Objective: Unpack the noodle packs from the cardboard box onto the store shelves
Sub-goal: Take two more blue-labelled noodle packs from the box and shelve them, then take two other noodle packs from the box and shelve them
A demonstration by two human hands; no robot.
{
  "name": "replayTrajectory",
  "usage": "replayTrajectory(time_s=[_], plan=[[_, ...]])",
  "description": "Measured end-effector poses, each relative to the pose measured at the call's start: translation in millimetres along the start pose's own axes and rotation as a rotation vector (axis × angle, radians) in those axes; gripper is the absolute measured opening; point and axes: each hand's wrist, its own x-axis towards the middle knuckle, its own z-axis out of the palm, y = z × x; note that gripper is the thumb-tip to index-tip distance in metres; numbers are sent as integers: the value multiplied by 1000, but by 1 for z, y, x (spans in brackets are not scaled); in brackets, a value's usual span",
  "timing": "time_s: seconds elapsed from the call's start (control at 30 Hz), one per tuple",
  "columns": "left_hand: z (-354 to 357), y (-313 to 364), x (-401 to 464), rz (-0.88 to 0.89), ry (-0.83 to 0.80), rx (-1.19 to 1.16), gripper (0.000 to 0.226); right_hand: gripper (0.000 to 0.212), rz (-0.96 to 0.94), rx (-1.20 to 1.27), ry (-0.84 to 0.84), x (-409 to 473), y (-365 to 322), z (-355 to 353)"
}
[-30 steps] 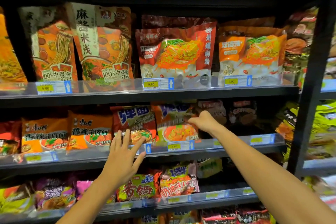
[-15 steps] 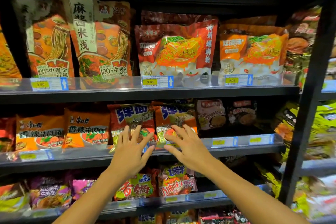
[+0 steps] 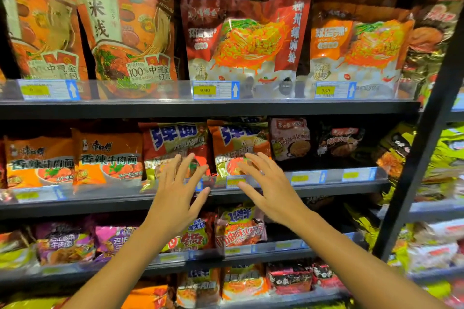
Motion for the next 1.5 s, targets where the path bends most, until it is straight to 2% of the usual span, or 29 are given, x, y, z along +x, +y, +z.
replayTrajectory(time_s=[0.1,0.27,0.5,0.73,0.9,1.07,1.37,1.5], plan=[[7,18,-4,96,17,-35,56,52,4,70,60,-21,6,-9],[20,66,-2,221,6,-117,54,49,37,28,134,-75,32,-28],[52,183,-8,470,-50,-198,53,52,173,-46,146,-201,99,-77],[81,341,-38,554,-205,-166,58,53,334,-133,115,-372,163,-162],[92,454,-63,669,-234,-200,57,63,531,-221,11,-495,197,-213],[102,556,-102,768,-305,-228,61,65,714,-266,-41,-602,206,-264],[149,675,-141,948,-486,-265,64,75,942,-292,-123,-732,231,-294],[194,712,-149,973,-562,-304,67,70,999,-273,-178,-759,262,-290]])
